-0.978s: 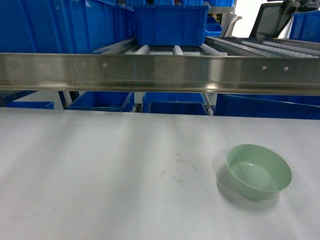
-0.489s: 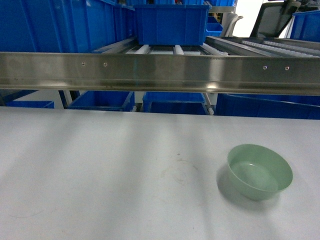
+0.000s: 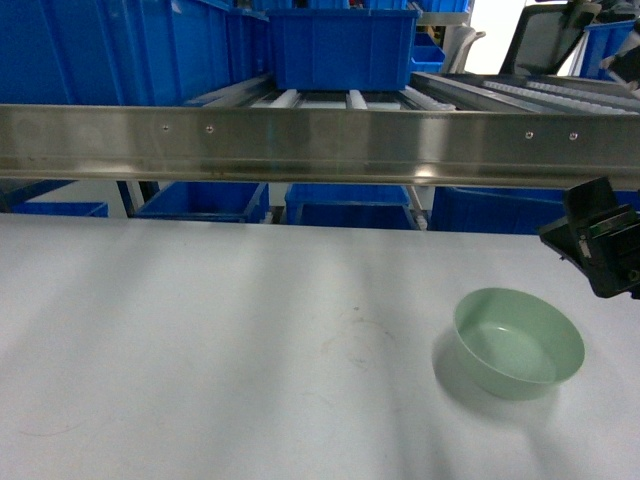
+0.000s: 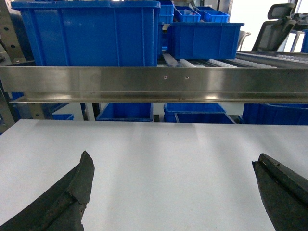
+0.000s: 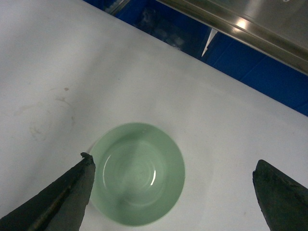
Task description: Place green bowl on second shelf with right arm
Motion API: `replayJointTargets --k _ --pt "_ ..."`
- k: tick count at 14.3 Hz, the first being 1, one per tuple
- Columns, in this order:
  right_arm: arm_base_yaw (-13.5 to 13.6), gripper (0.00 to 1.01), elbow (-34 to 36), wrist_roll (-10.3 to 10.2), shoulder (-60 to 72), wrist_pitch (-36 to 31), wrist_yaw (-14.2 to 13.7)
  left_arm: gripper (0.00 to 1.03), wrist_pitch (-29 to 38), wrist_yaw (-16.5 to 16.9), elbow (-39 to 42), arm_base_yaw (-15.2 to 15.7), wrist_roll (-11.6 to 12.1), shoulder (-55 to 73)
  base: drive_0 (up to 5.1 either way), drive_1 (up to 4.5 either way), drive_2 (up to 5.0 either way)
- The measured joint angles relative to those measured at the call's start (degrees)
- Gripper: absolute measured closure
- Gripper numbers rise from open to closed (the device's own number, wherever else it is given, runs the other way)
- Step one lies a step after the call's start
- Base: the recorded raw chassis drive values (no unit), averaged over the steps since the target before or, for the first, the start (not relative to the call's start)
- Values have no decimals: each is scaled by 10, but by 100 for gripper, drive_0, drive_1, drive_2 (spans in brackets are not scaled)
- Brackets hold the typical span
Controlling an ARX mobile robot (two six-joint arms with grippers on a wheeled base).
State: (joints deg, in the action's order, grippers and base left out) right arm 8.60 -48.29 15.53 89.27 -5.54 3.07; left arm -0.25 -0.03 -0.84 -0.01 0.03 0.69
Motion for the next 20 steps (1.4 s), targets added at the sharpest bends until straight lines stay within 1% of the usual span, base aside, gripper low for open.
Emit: replayJointTargets --k 2,4,6,7,8,9,13,17,18,20 --pt "0 3 -45 19 50 37 -3 5 0 0 0 0 0 0 0 0 0" --pt "-5 3 -64 27 90 60 -14 5 0 0 0 0 0 0 0 0 0" --pt "-25 3 -67 31 132 62 -24 5 0 0 0 0 0 0 0 0 0" --pt "-43 3 -67 35 158 61 -26 5 0 0 0 0 0 0 0 0 0" --pt "-63 3 -74 32 177 67 -16 5 0 0 0 0 0 0 0 0 0" --pt "-69 3 -77 31 190 65 -13 5 0 0 0 0 0 0 0 0 0" --pt "-67 3 -87 22 209 64 -5 5 0 0 0 0 0 0 0 0 0" --pt "-67 3 -102 20 240 64 -4 5 0 0 0 0 0 0 0 0 0" --pt "-68 3 -117 21 256 70 -5 5 0 0 0 0 0 0 0 0 0" --pt "-69 3 -172 21 288 108 -5 5 0 0 0 0 0 0 0 0 0"
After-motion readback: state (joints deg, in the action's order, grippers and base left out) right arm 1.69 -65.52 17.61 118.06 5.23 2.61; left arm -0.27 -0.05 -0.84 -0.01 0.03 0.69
